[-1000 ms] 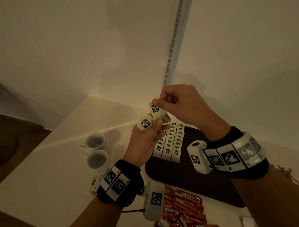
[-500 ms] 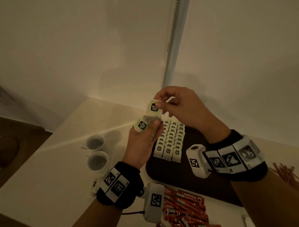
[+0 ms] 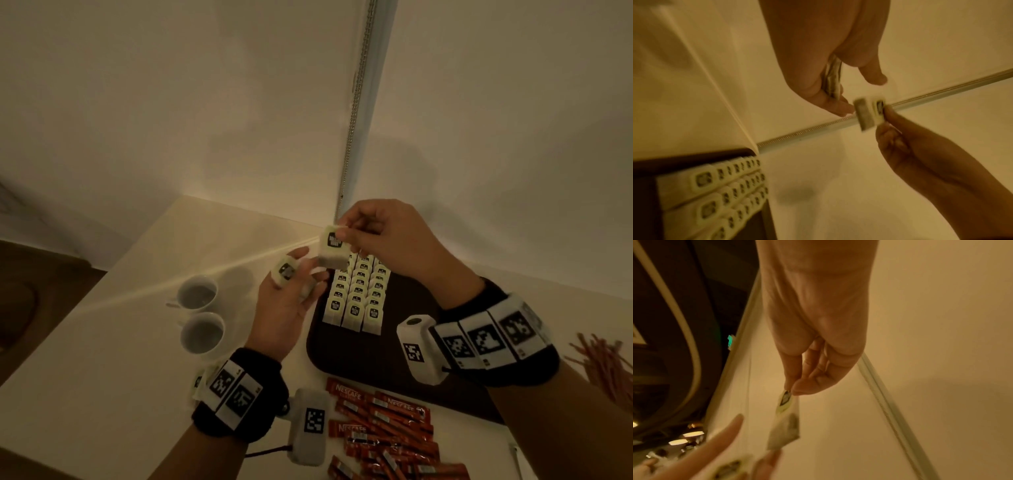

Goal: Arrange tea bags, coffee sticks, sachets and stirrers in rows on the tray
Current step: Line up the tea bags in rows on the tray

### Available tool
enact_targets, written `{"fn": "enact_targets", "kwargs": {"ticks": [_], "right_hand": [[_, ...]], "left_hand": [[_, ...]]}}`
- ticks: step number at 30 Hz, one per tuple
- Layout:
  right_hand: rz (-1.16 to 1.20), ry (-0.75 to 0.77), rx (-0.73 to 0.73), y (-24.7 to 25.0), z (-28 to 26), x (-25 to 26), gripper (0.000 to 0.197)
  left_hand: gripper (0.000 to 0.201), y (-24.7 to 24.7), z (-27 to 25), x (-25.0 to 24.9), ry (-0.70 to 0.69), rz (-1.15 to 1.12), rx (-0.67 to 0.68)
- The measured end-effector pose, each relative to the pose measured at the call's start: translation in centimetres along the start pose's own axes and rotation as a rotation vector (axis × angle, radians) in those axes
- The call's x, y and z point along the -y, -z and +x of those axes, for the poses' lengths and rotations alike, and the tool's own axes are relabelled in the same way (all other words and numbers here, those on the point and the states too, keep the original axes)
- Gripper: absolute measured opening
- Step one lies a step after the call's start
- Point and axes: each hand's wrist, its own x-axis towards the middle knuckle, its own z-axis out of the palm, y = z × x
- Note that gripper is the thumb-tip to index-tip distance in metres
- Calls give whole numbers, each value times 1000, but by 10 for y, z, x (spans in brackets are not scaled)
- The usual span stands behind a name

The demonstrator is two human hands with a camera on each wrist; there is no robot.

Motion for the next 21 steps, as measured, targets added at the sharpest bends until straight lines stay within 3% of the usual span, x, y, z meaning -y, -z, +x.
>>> {"fn": "enact_targets", "kwargs": {"ticks": [4, 10, 14, 21], "right_hand": [[-175, -140, 117, -22, -9, -53, 7], [-300, -361, 326, -78, -17, -134, 20], [-304, -440, 277, -98, -17, -166, 18], [-280, -448, 112, -105, -12, -185, 12]], "left_hand": [[36, 31, 10, -8, 11, -81, -207], [52, 50, 11, -20, 24, -49, -210], [61, 54, 9, -21, 36, -46, -189], [79, 58, 8, -17, 58, -69, -169]]}}
